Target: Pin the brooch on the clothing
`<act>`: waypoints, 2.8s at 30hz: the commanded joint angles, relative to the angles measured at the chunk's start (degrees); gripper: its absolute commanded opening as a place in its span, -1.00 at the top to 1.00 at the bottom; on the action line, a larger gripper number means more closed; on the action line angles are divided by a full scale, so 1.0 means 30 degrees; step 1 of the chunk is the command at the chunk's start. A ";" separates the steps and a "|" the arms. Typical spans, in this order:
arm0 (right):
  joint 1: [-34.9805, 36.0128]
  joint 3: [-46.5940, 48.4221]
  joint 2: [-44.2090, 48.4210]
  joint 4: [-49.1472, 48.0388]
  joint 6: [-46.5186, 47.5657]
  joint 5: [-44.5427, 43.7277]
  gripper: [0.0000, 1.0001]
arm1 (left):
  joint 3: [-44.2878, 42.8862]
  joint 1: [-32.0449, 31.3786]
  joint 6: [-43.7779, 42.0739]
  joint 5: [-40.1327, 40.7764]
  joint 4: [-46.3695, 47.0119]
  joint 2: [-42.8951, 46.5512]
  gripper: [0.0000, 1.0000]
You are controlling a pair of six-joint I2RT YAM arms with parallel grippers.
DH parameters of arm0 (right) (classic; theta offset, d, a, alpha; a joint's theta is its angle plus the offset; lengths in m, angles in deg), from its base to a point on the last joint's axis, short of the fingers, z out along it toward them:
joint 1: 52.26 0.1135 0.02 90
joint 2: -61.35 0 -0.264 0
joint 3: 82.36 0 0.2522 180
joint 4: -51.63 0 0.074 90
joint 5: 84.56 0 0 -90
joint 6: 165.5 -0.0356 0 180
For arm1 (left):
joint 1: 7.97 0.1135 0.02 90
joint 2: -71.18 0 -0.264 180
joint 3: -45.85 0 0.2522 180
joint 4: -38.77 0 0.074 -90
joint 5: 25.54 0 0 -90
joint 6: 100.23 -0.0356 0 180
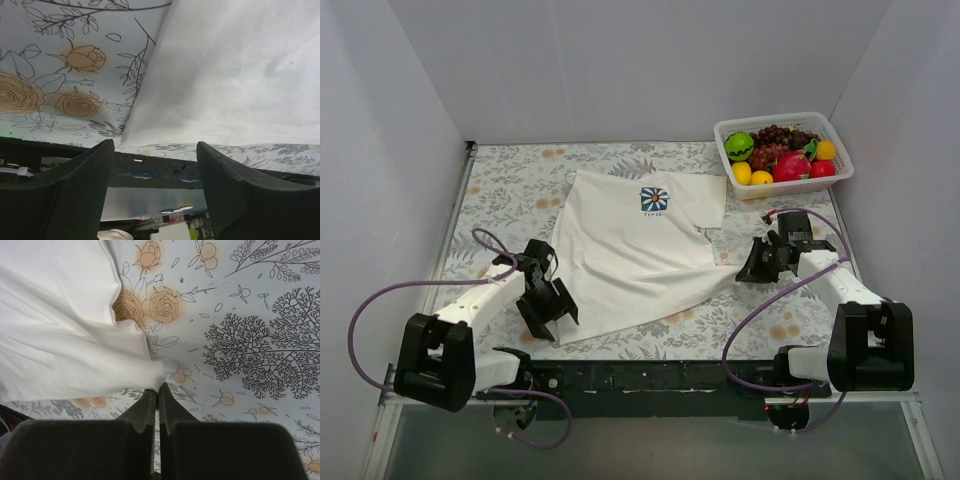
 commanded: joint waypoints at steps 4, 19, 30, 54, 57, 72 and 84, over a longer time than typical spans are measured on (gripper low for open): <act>-0.0123 0.0821 0.0181 -0.0601 0.0060 0.0403 0.97 | 0.0656 -0.1309 0.0986 0.0373 0.0516 -0.1575 -0.12; -0.0182 0.1902 0.0006 -0.1245 0.0207 0.2128 0.97 | -0.3346 -0.1809 0.0667 0.1688 0.2921 -0.3184 1.00; 0.0257 1.1267 0.1000 -0.5167 -0.1842 0.2512 0.97 | -2.0417 -0.1633 -0.3547 0.7111 0.4029 -0.5445 1.00; 0.0228 2.0949 0.3437 -0.9536 -0.2929 0.2807 0.97 | -3.1598 -0.1633 -1.0233 0.5641 0.7462 -0.3391 1.00; 0.0228 2.0627 0.2647 -1.0003 -0.3016 0.2630 0.97 | -3.2327 -0.1634 -1.0439 0.7133 0.6819 -0.4821 1.00; 0.0257 2.5012 -0.6784 -1.1266 -0.4304 0.3859 0.97 | -3.5198 0.6738 -0.5493 -0.1614 0.7957 -1.2323 1.00; 0.0346 2.6172 -0.6506 -1.4367 -0.7236 0.5121 0.97 | -3.3746 0.8913 -0.2703 -0.4637 1.1943 -0.9907 1.00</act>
